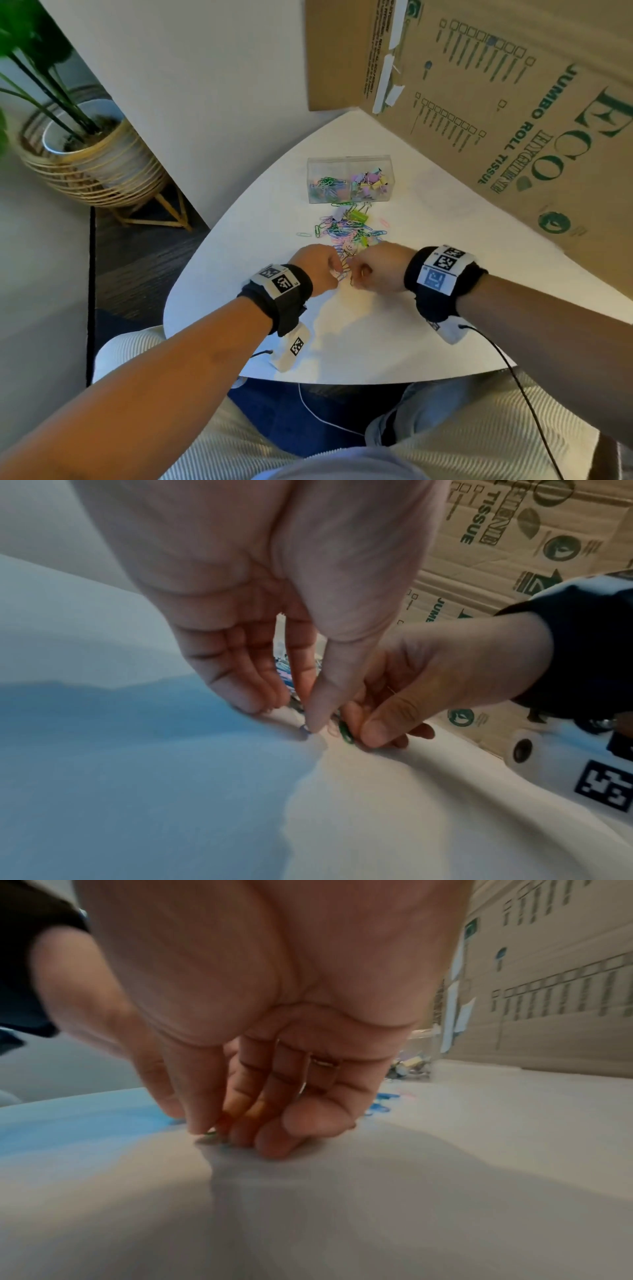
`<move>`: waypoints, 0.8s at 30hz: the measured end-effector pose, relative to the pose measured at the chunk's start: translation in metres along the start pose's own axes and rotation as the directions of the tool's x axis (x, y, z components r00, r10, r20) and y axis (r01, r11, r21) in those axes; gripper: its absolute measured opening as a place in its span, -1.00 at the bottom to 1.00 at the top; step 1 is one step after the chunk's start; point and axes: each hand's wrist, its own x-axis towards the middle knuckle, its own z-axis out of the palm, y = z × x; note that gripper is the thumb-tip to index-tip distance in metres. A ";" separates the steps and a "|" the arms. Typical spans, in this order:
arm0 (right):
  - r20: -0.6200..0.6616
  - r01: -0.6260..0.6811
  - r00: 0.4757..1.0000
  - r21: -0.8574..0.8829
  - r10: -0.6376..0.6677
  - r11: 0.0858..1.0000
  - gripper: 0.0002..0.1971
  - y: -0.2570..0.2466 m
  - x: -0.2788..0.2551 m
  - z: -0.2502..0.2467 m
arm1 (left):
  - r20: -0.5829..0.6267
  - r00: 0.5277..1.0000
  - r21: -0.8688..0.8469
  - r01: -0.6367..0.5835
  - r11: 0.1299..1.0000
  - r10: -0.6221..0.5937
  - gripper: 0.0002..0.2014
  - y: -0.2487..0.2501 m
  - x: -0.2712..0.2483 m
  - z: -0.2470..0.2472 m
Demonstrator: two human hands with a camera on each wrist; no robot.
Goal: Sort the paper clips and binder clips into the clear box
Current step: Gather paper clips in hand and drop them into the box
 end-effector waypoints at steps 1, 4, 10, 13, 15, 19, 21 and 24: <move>-0.038 -0.008 0.999 0.017 0.008 1.000 -0.86 0.004 0.000 -0.005 | -0.011 1.000 -0.001 -0.005 1.000 0.005 -0.73 -0.002 0.002 -0.003; -0.168 -0.011 0.985 0.162 0.039 0.987 -0.89 0.019 0.001 -0.020 | -0.066 0.998 0.005 -0.023 1.000 0.024 -0.61 -0.009 0.007 -0.015; -0.282 -0.074 0.955 0.086 0.096 0.994 -0.41 0.036 0.036 -0.036 | -0.138 0.990 0.040 0.040 0.998 -0.035 -0.36 -0.009 0.023 -0.027; -0.257 -0.043 0.964 0.094 0.066 0.995 -0.23 0.031 0.057 -0.030 | -0.135 0.988 0.056 0.083 0.995 -0.075 -0.33 -0.007 0.033 -0.024; -0.259 -0.051 0.963 0.081 0.070 0.995 -0.20 0.027 0.067 -0.030 | -0.109 0.991 0.068 0.089 0.994 -0.081 -0.32 -0.007 0.036 -0.022; -0.266 -0.096 0.959 0.017 0.097 0.995 -0.30 0.026 0.074 -0.028 | -0.084 0.993 0.071 0.082 0.994 -0.076 -0.35 -0.007 0.035 -0.021; -0.261 -0.072 0.962 0.032 0.078 0.997 -0.45 0.029 0.072 -0.025 | -0.101 0.993 0.072 0.066 0.995 -0.059 -0.41 -0.006 0.035 -0.023; -0.264 -0.036 0.962 0.124 0.068 0.992 -0.54 0.031 0.060 -0.025 | -0.133 0.990 0.075 0.051 0.996 -0.040 -0.45 -0.004 0.042 -0.028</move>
